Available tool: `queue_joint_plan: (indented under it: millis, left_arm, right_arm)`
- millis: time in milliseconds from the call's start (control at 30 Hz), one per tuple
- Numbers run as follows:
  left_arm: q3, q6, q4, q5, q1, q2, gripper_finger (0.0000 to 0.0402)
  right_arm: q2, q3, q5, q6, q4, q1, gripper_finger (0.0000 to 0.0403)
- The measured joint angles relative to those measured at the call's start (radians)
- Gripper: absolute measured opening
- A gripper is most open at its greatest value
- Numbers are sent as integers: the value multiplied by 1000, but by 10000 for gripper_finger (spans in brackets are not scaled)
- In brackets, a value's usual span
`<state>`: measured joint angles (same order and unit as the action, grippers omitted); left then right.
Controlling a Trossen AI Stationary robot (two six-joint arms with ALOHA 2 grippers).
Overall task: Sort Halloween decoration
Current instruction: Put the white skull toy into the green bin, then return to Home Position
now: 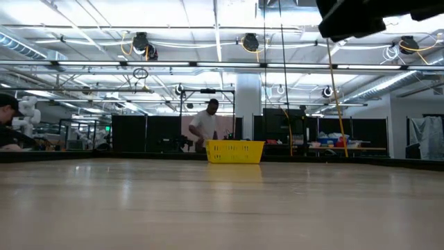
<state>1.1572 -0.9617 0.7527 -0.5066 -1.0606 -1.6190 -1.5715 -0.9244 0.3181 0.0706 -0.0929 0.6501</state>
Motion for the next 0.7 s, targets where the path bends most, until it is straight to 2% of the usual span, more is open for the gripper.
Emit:
queue_joint_plan:
  millis: [100,233,400,500,700]
  left_arm:
    - [-9,-8,26,4,-17,0,45]
    - [-62,-99,45,23,-28,0,45]
    - [-139,-235,49,155,-17,0,62]
    - [-153,-286,83,163,-16,-1,81]
    - [-120,-290,102,161,1,4,101]
  right_arm:
    - [0,18,0,13,-9,1,155]
    - [0,34,1,23,-9,2,155]
    - [5,46,3,7,-8,1,155]
    - [20,52,5,-11,-8,1,155]
    - [97,58,29,-54,37,-1,155]
